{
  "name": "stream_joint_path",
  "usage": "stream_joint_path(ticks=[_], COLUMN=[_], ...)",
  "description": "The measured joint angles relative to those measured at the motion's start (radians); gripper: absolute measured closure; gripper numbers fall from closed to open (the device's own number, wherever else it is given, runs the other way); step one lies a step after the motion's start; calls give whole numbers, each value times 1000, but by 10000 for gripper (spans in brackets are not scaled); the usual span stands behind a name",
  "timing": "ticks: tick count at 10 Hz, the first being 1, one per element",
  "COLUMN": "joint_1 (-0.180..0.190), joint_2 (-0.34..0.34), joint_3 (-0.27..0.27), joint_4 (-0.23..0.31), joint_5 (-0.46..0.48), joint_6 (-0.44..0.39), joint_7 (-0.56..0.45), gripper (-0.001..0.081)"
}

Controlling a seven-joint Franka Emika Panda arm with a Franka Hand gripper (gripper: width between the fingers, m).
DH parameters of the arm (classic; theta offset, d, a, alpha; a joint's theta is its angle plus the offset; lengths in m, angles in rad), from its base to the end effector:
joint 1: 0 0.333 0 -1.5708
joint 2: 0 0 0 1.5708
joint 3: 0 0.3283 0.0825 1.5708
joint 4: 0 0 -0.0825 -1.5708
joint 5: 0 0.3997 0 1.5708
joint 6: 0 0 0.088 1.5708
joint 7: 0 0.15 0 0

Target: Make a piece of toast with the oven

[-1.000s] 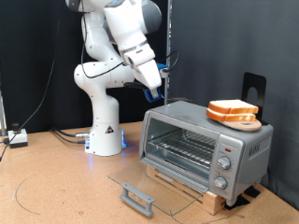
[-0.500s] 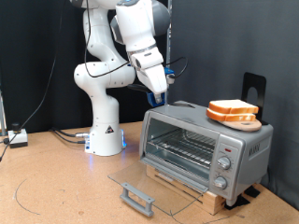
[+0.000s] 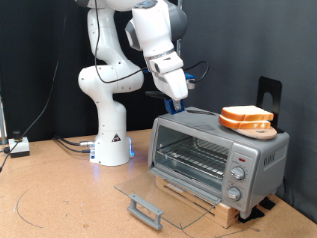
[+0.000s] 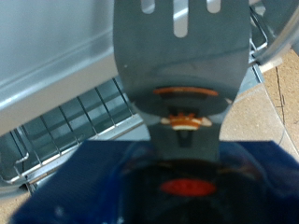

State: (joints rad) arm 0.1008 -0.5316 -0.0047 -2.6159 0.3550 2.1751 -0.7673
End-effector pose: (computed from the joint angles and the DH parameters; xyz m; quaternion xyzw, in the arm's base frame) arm 0.3926 0.0636 0.3960 -0.9320 -0.3266 -0.0917 0.1278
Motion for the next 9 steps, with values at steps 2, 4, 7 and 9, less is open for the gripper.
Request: stream_joint_path(ticks=[2,4,7,9], joint_1=[5,7,9,9], joint_2=[16,33,55,69], joint_3=[24,42,56,62], joint_4=[3,7,22,29], joint_5=[8,29,54,55], joint_6=[13,40,48,50], joint_7=[21,46,49,55], gripper=[411,411,411,411])
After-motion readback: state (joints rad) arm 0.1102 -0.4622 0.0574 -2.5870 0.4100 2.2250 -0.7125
